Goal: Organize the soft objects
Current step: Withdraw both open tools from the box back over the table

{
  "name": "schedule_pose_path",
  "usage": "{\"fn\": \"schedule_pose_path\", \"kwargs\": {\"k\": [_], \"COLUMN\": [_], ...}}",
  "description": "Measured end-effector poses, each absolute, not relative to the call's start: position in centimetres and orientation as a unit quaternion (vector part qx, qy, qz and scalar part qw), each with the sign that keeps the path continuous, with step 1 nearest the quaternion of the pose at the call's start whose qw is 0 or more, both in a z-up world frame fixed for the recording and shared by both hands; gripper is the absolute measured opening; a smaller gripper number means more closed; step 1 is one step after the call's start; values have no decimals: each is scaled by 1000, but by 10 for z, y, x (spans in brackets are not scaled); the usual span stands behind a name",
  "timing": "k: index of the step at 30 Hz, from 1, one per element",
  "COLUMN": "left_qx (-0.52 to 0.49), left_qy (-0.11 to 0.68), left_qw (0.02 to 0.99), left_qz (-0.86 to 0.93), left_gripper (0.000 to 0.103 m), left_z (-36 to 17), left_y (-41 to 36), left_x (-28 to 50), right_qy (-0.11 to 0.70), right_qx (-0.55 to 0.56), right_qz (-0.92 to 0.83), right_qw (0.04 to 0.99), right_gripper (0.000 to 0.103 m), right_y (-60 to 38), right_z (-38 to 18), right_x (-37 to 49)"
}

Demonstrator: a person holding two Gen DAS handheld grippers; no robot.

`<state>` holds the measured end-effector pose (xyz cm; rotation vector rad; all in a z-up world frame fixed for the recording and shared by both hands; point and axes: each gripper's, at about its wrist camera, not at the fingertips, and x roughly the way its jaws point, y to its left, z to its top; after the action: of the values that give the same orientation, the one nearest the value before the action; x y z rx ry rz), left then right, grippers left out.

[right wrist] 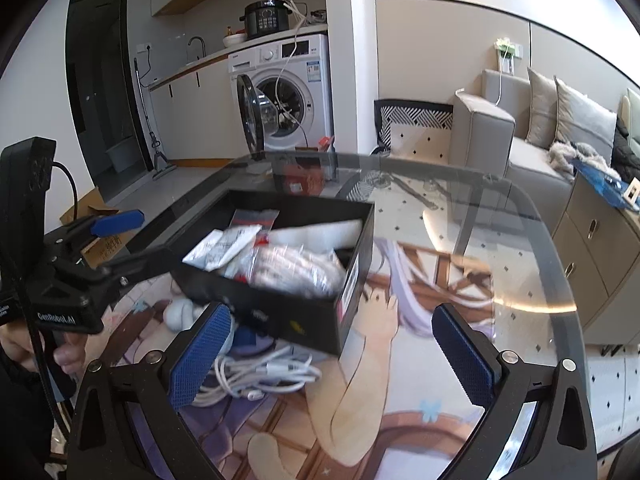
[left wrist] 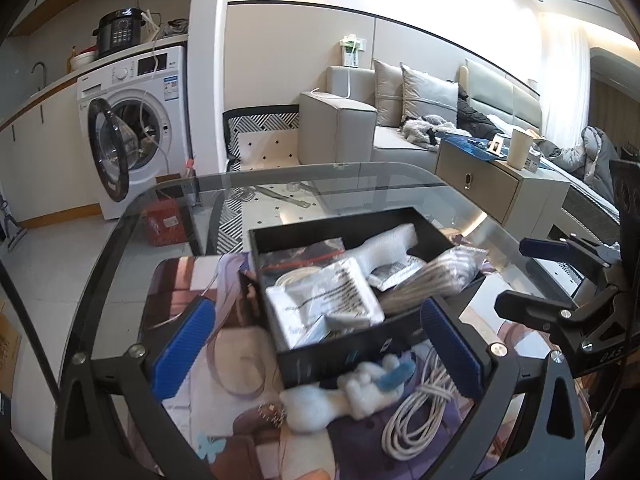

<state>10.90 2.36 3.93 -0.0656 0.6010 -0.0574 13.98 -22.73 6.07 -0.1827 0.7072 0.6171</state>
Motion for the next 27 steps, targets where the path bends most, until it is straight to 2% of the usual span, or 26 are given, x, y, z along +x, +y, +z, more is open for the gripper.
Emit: {"fn": "schedule_pose_path", "kwargs": {"k": [27], "left_qx": [-33], "left_qy": [330], "left_qw": [943], "left_qz": [-14], "left_gripper": [103], "left_z": [15], "left_y": [41], "left_x": [80], "right_qy": [424], "right_qx": [-119], "right_qz": [333], "right_qw": [834], "right_gripper": [102], "right_y": [-196], "right_z": [3], "right_x": [126]}}
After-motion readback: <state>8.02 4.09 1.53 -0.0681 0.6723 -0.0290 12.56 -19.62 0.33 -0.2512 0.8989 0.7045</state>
